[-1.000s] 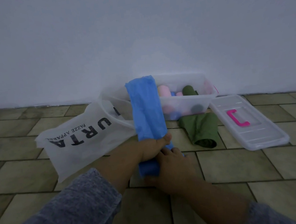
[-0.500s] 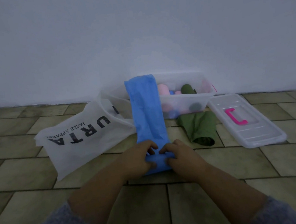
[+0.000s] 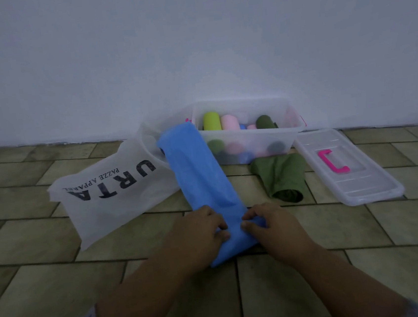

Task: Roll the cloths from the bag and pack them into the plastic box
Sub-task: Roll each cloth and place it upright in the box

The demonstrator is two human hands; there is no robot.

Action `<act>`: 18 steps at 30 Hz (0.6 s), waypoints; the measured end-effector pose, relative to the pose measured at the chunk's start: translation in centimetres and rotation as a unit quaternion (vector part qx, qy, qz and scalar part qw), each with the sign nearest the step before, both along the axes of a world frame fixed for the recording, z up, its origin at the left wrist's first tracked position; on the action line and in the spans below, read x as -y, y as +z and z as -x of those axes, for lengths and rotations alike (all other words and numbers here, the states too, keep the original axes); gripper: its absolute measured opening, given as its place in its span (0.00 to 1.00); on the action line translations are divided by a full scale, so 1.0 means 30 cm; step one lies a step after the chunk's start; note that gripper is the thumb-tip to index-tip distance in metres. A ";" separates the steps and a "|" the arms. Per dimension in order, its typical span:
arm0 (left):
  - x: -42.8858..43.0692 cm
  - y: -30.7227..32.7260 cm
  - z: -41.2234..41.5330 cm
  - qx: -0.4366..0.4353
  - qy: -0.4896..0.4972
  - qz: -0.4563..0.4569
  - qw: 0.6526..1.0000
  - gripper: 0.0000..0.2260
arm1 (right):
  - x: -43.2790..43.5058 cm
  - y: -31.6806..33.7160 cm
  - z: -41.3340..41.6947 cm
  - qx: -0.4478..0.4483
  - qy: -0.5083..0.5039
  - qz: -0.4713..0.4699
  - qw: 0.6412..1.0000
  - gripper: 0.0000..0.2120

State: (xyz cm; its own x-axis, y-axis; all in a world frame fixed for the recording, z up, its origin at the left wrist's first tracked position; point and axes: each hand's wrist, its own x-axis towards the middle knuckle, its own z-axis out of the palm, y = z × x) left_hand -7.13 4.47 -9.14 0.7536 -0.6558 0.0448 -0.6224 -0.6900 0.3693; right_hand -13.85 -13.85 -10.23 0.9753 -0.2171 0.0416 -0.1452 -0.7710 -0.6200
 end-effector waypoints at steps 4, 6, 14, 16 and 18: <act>-0.015 -0.013 0.042 0.038 -0.066 0.025 0.997 0.22 | 0.002 0.003 -0.018 -0.013 0.007 -0.002 1.000 0.09; -0.017 -0.021 0.046 0.022 -0.050 0.015 0.998 0.22 | -0.002 0.003 -0.027 -0.023 0.004 0.004 1.000 0.12; -0.006 -0.007 0.001 -0.086 -0.002 -0.008 0.996 0.19 | 0.045 0.007 -0.032 -0.016 0.002 -0.006 1.000 0.10; -0.006 -0.005 -0.004 -0.056 -0.003 -0.019 0.998 0.18 | 0.050 0.003 -0.034 -0.024 0.007 0.004 1.000 0.10; -0.008 -0.011 -0.005 0.007 -0.011 -0.012 1.000 0.20 | 0.053 0.001 -0.039 -0.039 0.004 0.027 0.999 0.11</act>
